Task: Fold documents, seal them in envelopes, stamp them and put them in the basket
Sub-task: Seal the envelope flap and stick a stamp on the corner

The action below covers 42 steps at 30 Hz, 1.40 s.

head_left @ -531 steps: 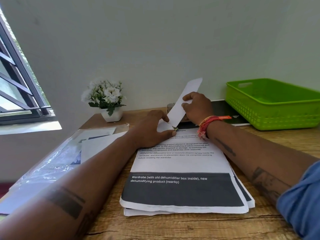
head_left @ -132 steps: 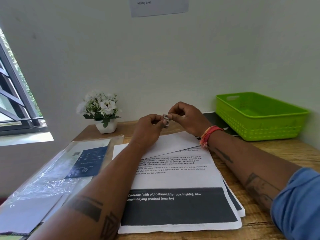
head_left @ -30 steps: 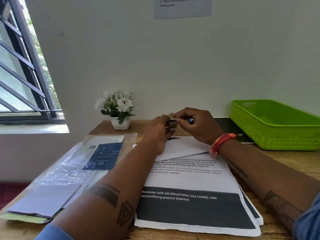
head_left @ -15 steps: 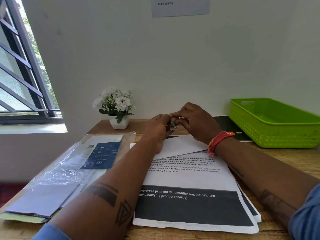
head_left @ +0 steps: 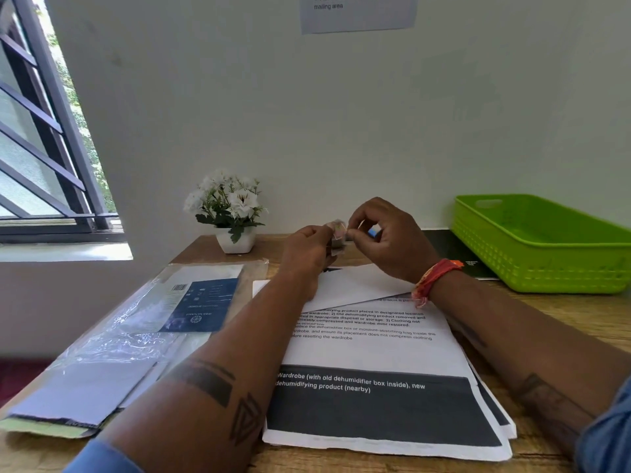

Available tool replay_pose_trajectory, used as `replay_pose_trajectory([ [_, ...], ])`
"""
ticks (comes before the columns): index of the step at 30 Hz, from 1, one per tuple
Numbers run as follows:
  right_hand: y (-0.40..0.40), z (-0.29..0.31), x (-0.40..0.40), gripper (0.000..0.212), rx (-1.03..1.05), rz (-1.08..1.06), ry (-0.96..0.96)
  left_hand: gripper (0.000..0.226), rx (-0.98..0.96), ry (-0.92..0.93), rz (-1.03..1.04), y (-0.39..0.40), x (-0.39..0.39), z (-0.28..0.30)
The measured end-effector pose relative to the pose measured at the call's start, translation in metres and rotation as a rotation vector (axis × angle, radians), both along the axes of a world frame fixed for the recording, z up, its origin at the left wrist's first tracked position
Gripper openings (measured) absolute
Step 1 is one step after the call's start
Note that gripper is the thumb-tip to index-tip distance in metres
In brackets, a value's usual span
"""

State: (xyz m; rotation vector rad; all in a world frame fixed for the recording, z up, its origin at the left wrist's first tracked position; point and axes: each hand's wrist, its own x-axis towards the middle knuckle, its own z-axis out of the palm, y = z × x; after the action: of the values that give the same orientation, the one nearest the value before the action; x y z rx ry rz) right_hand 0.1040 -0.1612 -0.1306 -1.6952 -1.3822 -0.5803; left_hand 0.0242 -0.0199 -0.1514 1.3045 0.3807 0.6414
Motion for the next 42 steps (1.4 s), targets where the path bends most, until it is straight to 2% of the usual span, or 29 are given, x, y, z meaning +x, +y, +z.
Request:
replay_pose_trajectory([
  [3, -0.001, 0.005, 0.001, 0.005, 0.103, -0.005, 0.154, 0.018, 0.127, -0.002, -0.006, -0.001, 0.0, 0.0],
  [8, -0.005, 0.002, 0.007, 0.005, 0.0, 0.04, 0.222, 0.023, 0.303, 0.013, -0.046, -0.005, 0.0, -0.001],
  [14, -0.006, -0.002, 0.008, 0.006, -0.106, 0.038, 0.157, 0.023, 0.203, 0.019, -0.044, -0.004, -0.002, 0.002],
  [18, -0.006, 0.001, 0.001, 0.009, -0.146, 0.022, 0.075, 0.032, 0.026, 0.028, -0.088, -0.005, -0.004, 0.005],
  [23, -0.006, 0.001, -0.001, 0.007, -0.11, -0.017, 0.091, 0.032, 0.01, 0.015, -0.09, -0.001, -0.003, 0.002],
  [28, -0.004, -0.001, 0.003, 0.005, -0.052, 0.106, 0.366, 0.031, 0.014, 0.017, -0.086, -0.001, 0.0, 0.002],
  [31, -0.002, 0.001, 0.006, 0.005, 0.066, 0.184, 0.568, 0.026, 0.052, 0.014, -0.074, -0.002, 0.0, 0.003],
  [33, 0.0, 0.002, 0.007, 0.006, 0.167, 0.158, 0.662, 0.023, 0.096, 0.013, -0.046, -0.003, 0.0, 0.003],
  [36, -0.001, 0.003, 0.012, 0.006, 0.245, 0.05, 0.66, 0.024, 0.301, 0.05, 0.069, -0.001, -0.001, 0.003],
  [40, -0.002, -0.004, 0.018, 0.005, 0.163, -0.009, 0.614, 0.023, 0.925, 0.194, 0.271, 0.009, 0.007, 0.003],
  [42, -0.001, -0.008, 0.019, 0.009, 0.096, -0.012, 0.607, 0.022, 1.163, 0.246, 0.283, 0.013, 0.014, 0.008],
])
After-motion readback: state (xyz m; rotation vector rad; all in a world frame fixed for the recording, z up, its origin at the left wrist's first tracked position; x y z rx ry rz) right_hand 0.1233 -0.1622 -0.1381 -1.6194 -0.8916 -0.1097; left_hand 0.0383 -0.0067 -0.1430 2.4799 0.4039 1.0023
